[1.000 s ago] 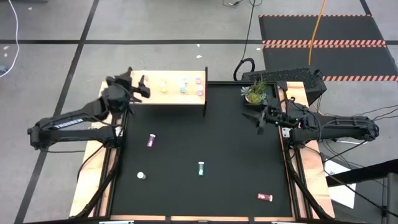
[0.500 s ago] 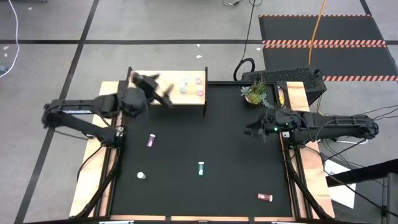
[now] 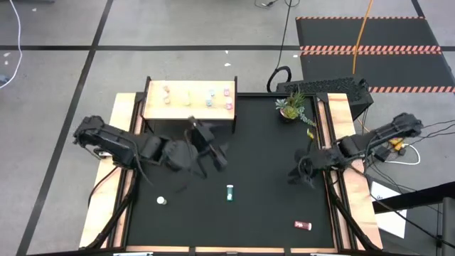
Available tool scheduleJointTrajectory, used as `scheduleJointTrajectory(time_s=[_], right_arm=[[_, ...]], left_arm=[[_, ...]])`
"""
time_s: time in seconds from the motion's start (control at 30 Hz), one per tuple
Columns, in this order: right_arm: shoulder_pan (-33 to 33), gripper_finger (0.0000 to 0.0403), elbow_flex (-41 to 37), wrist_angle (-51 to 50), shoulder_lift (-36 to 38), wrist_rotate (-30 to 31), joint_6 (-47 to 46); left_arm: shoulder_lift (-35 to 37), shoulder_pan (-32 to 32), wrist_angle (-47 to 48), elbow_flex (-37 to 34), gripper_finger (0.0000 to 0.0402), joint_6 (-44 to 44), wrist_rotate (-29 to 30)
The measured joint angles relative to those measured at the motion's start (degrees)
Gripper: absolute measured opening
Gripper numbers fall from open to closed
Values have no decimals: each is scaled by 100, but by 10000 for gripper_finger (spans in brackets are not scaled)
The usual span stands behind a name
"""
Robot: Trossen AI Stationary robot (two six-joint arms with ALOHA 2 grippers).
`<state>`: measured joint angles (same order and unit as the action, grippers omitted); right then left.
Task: Pick and place medicine bottles onto shelf by color
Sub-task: Put the pink pill bottle on the shelf aligned with the other pink pill bottles
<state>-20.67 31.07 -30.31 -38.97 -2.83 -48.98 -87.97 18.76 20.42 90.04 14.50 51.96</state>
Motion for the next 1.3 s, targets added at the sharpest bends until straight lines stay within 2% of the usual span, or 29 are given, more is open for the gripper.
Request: scheduleJointTrajectory(time_s=[0.17, 0.27, 0.33, 0.43, 0.53, 0.6, 0.67, 0.73, 0.93, 1.0, 1.13, 1.3], right_arm=[[-915, 198, 0, 154, -509, 324, -354], [-1374, 198, 0, 490, -779, 815, -580], [-1586, 198, 0, 792, -939, 1250, -719], [-1750, 198, 0, 1278, -1141, 1726, -865], [-1773, 198, 0, 1643, -1334, 1927, -871], [-1735, 198, 0, 1764, -1462, 1931, -882], [-1651, 198, 0, 1887, -1586, 1929, -885], [-1573, 198, 0, 2017, -1685, 1931, -921], [-1204, 198, 0, 2488, -1900, 1930, -1277], [-1090, 198, 2, 2604, -1920, 1919, -1336], [-964, 198, 2, 2695, -1918, 1915, -1534], [-884, 198, 2, 2708, -1918, 1921, -1680]], left_arm=[[-401, 405, 599, 0, 310, 1770, -8], [-612, 626, 1381, 0, 310, 2984, -124], [-691, 746, 2019, 0, 310, 4103, -297], [-697, 770, 3132, 0, 310, 5834, -1055], [-695, 679, 4690, 0, 310, 7035, -2123], [-692, 611, 5711, -55, 310, 7567, -2612], [-677, 438, 6270, -304, 310, 7645, -2950], [-573, 144, 6325, -748, 310, 7326, -3299], [183, -1109, 4385, -2726, 310, 6052, -4417], [355, -1467, 4164, -3187, 310, 5893, -4713], [569, -1825, 4348, -3691, 310, 5694, -4970], [640, -1873, 4055, -4157, 310, 5383, -4948]])
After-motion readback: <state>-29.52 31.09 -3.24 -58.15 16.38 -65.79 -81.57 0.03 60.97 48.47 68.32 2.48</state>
